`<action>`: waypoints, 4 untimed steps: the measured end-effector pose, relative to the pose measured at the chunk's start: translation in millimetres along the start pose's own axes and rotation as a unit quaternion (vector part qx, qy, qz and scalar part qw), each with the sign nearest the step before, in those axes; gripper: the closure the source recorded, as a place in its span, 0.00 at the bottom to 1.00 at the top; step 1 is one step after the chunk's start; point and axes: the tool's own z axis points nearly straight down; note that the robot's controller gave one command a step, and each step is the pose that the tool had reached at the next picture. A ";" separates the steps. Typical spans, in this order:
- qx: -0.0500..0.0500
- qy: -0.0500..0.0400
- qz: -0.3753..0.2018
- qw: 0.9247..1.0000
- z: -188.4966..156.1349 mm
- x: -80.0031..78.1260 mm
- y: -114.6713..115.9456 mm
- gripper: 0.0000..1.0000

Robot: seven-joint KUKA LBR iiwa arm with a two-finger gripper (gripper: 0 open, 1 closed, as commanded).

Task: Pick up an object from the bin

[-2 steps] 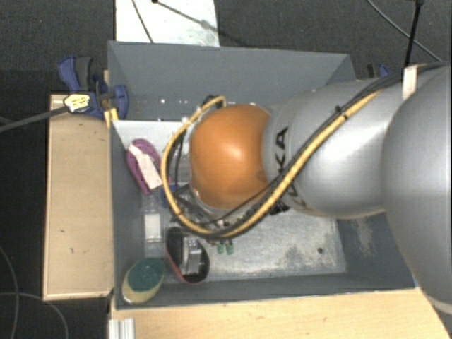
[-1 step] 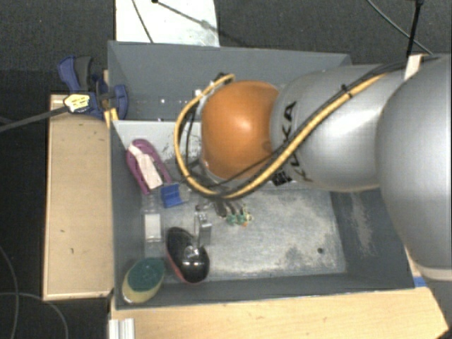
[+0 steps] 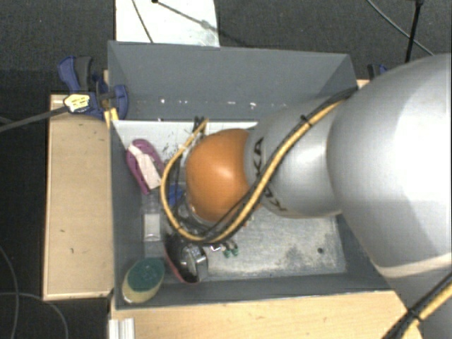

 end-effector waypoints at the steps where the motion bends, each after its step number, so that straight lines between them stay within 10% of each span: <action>1: -0.002 -0.012 0.004 1.000 -5.1 -6.3 0.9 1.00; 2: 0.000 0.000 -0.149 0.989 -58.3 0.7 -0.3 1.00; 3: -0.001 0.001 -0.270 0.963 -24.5 -16.0 11.1 1.00; 4: -0.001 0.000 -0.268 0.963 -25.4 -16.3 10.9 0.00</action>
Offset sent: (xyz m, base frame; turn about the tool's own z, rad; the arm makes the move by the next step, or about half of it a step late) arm 0.0000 0.0000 0.0000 0.0000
